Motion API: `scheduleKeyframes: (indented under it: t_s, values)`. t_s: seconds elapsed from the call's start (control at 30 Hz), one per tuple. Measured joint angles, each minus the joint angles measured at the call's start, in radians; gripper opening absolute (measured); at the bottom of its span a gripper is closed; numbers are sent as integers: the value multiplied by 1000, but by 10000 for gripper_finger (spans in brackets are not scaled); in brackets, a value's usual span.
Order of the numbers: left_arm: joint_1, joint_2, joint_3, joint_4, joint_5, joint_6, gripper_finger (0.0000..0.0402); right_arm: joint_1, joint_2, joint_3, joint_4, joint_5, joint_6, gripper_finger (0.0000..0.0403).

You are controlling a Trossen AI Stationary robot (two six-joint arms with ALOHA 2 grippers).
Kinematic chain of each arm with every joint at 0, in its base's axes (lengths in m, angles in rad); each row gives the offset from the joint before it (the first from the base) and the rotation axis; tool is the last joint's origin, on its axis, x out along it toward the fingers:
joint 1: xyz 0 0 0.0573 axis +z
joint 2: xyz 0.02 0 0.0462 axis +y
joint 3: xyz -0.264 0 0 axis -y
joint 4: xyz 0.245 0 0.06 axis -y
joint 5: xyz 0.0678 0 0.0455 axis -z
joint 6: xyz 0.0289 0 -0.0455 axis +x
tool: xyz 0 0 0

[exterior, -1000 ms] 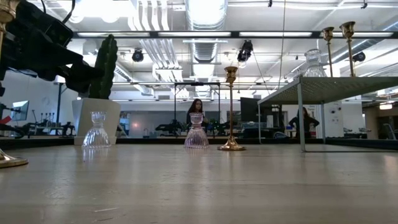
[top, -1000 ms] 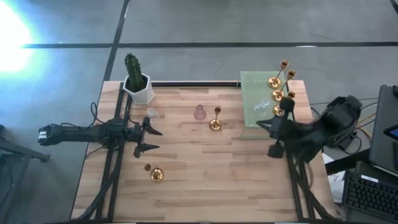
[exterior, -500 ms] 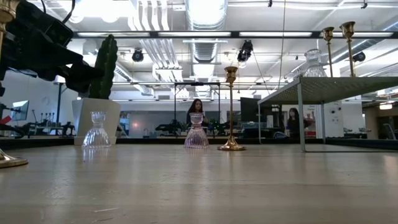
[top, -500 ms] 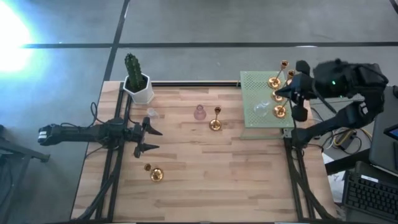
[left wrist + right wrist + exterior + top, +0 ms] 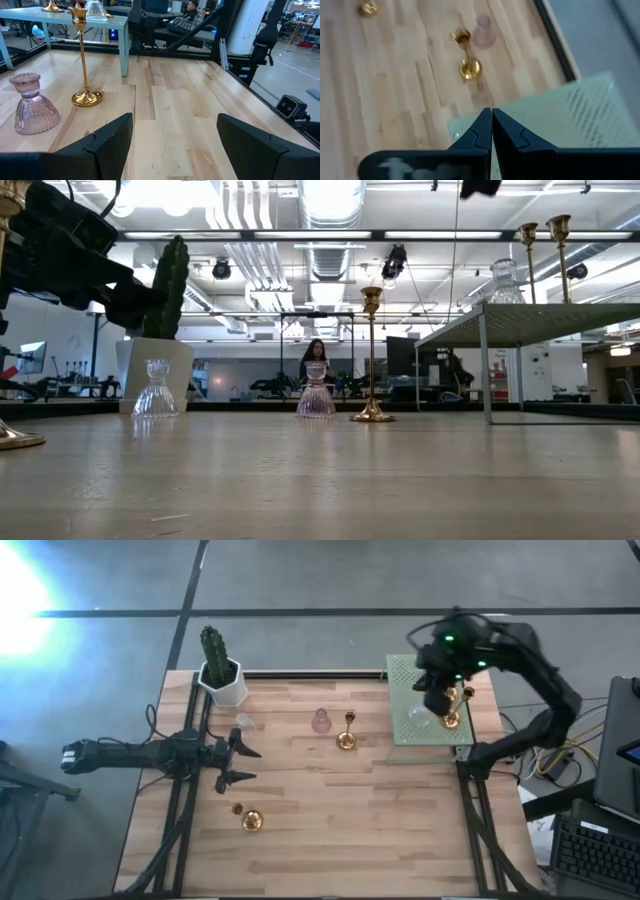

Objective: Pick & Place candle stick holders
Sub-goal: Put the bottom transparent glass candle holder on the shelf

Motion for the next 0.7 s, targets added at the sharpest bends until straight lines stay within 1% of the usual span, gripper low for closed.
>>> scheduleKeyframes:
  t_s: [0.27, 0.7]
  values:
    - [0, 0, 0, 0, 0, 0, 294, -10, 8, -137, 0, -2, 20, 8]
    - [0, 0, 0, 0, 0, 0, 294, -23, -87, -307, -1, -2, -9, 8]
